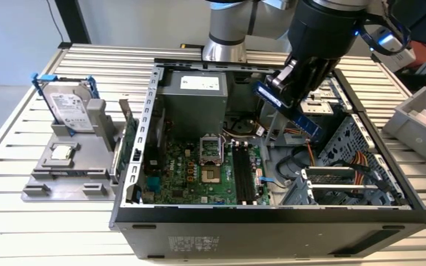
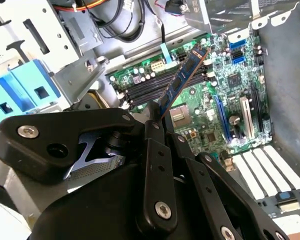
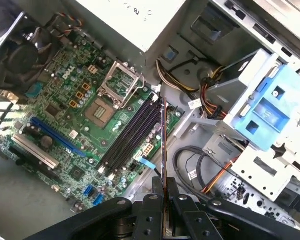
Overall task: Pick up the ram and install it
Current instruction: 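Insert the ram into the slot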
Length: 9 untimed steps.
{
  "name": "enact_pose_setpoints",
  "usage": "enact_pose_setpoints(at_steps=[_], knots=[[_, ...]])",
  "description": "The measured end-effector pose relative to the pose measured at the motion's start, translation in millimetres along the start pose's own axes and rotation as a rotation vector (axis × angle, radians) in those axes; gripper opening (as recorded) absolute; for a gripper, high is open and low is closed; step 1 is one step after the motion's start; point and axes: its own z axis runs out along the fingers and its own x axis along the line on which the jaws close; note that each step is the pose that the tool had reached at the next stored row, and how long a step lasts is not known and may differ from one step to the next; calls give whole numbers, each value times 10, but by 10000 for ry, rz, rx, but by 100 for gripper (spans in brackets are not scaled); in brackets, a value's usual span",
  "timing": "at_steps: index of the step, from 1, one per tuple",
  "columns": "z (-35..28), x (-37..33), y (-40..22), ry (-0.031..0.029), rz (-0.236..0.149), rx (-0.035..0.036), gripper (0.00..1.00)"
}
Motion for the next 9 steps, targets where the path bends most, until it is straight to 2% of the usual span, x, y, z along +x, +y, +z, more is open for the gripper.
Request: enact_pose_setpoints(at_steps=[9], knots=[[0,0,0,-14,1005,37,0]])
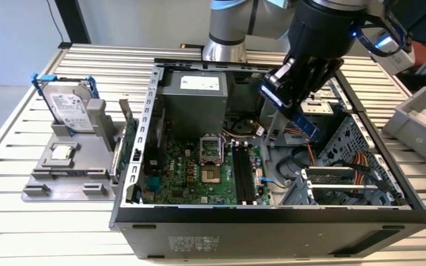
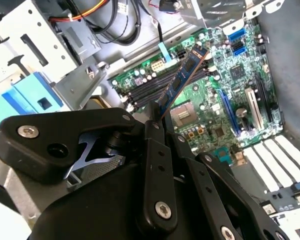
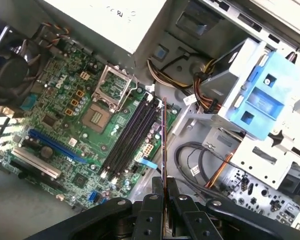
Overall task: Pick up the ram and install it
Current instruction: 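Insert the ram into the slot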
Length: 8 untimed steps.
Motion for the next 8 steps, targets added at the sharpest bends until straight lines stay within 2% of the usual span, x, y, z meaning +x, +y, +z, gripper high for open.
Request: enact_pose_setpoints(at_steps=[8], knots=[[0,0,0,-13,887,32,0]])
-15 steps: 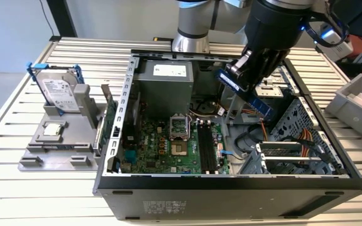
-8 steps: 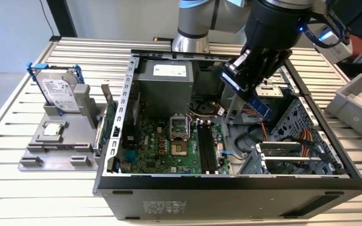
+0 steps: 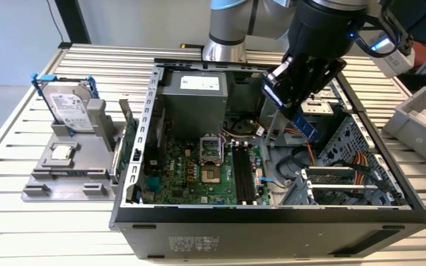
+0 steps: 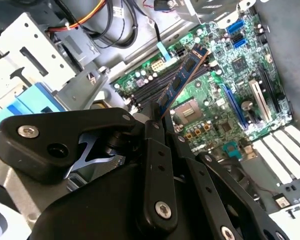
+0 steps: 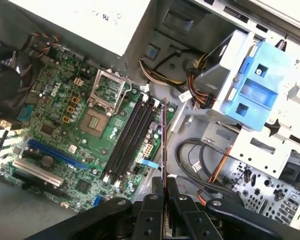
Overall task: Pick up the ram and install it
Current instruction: 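Insert the ram into the slot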
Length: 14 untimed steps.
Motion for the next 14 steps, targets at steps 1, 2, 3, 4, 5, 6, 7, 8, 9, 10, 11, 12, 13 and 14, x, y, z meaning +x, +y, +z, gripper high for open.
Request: enact_pose_setpoints(at_steps=[1,2,3,4,5,6,7,8,9,10,11,12,13,14], knots=[[0,0,0,-2,106,4,0],[0,0,0,-3,220,8,0],[0,0,0,-5,337,12,0],[0,0,0,-7,437,16,0],[0,0,0,-8,556,21,0],[0,0,0,-10,662,24,0],[0,0,0,-11,772,29,0],[0,0,0,-13,882,32,0],[1,0,0,-15,991,35,0],[0,0,0,-17,1098,40,0],[0,0,0,-18,1209,45,0],[0,0,0,-20,1319,47,0],[0,0,0,-21,1425,52,0],[0,0,0,-23,1533,56,0]])
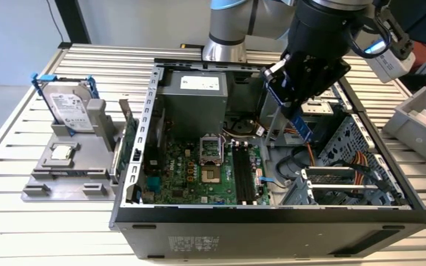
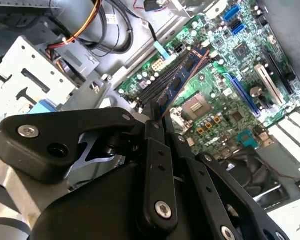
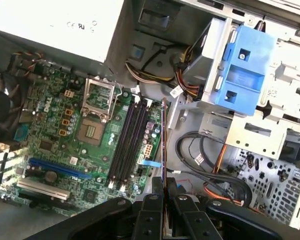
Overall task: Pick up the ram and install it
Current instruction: 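Insert the ram into the slot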
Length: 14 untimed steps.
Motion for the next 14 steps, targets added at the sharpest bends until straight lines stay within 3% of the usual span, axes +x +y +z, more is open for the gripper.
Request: enact_pose_setpoints(at_steps=[14], knots=[[0,0,0,-21,1417,52,0]])
